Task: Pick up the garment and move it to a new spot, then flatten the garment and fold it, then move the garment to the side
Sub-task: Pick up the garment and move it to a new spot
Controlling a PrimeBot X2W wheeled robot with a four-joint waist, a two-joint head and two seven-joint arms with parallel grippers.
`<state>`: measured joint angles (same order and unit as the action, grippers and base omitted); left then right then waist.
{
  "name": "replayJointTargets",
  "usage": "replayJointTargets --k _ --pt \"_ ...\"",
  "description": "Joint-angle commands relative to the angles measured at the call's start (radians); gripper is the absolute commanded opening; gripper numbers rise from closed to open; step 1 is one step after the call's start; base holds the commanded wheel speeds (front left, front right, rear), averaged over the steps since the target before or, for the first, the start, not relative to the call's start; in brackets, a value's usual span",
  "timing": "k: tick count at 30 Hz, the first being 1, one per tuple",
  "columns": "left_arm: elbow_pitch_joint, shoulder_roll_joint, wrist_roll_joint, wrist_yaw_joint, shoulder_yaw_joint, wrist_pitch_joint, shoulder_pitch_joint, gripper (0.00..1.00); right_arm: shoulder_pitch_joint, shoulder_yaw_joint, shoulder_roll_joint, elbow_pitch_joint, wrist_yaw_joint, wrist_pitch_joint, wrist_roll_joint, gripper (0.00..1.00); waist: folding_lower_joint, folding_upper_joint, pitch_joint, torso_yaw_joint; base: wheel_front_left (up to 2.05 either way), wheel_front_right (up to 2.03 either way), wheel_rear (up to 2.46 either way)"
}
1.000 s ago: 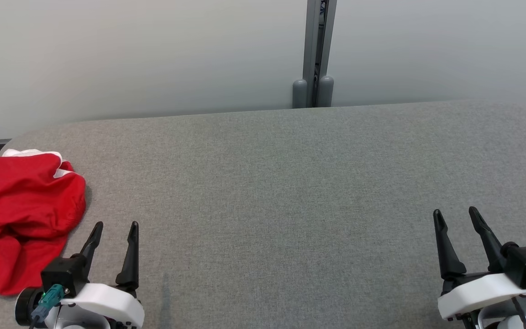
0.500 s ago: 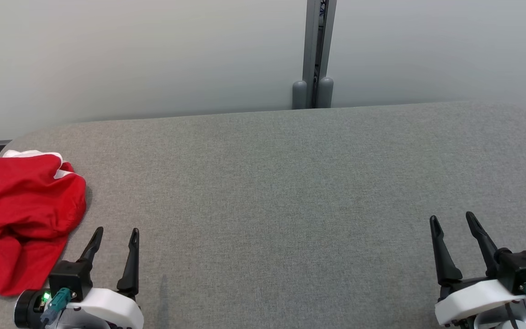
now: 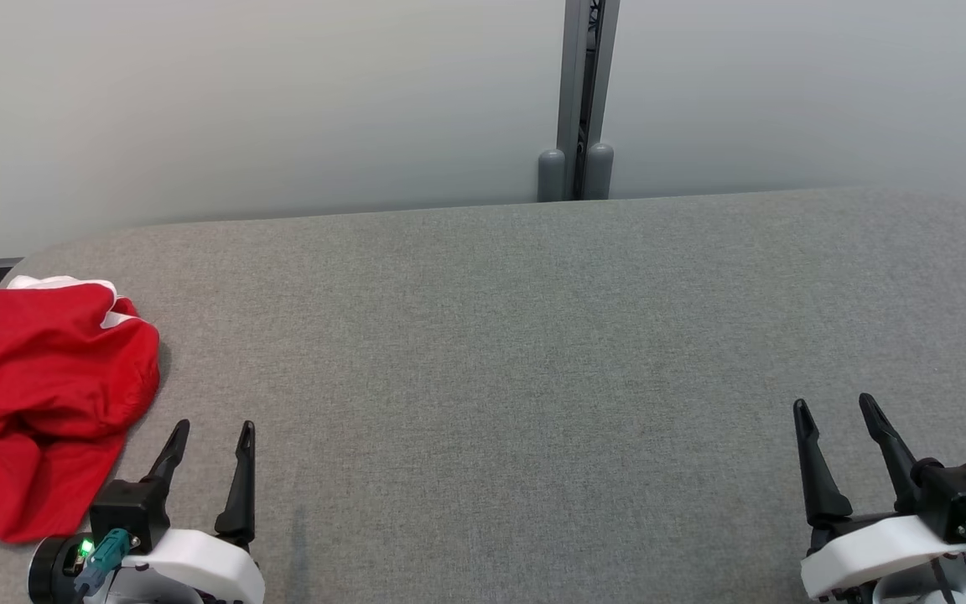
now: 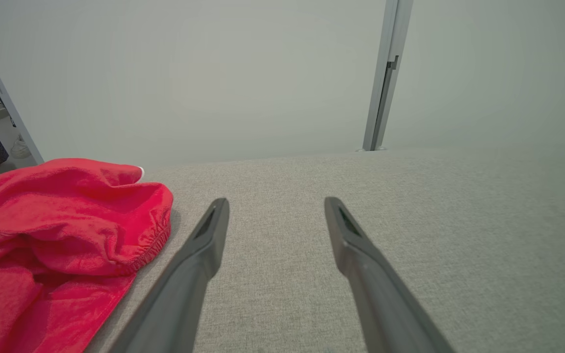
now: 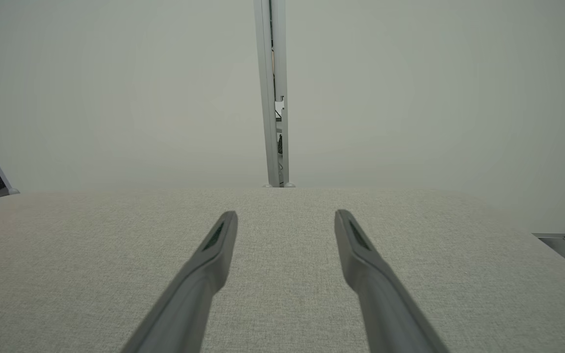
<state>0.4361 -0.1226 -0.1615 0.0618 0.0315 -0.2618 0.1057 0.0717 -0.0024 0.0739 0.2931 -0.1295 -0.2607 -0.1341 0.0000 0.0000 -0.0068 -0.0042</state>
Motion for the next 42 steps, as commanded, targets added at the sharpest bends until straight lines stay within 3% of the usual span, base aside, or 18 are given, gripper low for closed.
replayJointTargets --k 1,11,18,38,42 --pt "0.001 -0.004 -0.002 0.001 -0.004 -0.004 0.012 1.00 -0.005 -0.004 0.002 0.001 -0.002 -0.007 -0.007 1.00 0.0000 0.0000 0.000 0.000 0.00 0.00 0.00" --pt "-0.001 0.000 0.001 0.002 -0.008 -0.004 0.019 1.00 -0.002 -0.006 0.003 0.002 -0.002 -0.006 -0.007 1.00 0.0000 0.0000 0.005 0.011 0.00 0.00 0.00" --pt "-0.009 0.007 -0.008 -0.008 -0.021 -0.004 0.030 1.00 0.000 0.000 0.004 -0.021 -0.002 -0.006 -0.016 1.00 0.0000 0.0000 0.010 0.059 0.00 0.00 0.00" --pt "-0.031 0.016 -0.023 -0.011 -0.076 -0.003 0.037 1.00 0.012 0.067 -0.005 -0.118 -0.002 0.023 -0.012 1.00 0.0000 0.0000 0.037 0.395 0.00 0.00 0.00" --pt "-0.041 0.019 -0.022 -0.018 -0.087 -0.003 0.028 1.00 0.017 0.078 -0.006 -0.133 -0.002 0.031 -0.009 1.00 0.0000 0.0000 0.042 0.430 0.00 0.00 0.00"
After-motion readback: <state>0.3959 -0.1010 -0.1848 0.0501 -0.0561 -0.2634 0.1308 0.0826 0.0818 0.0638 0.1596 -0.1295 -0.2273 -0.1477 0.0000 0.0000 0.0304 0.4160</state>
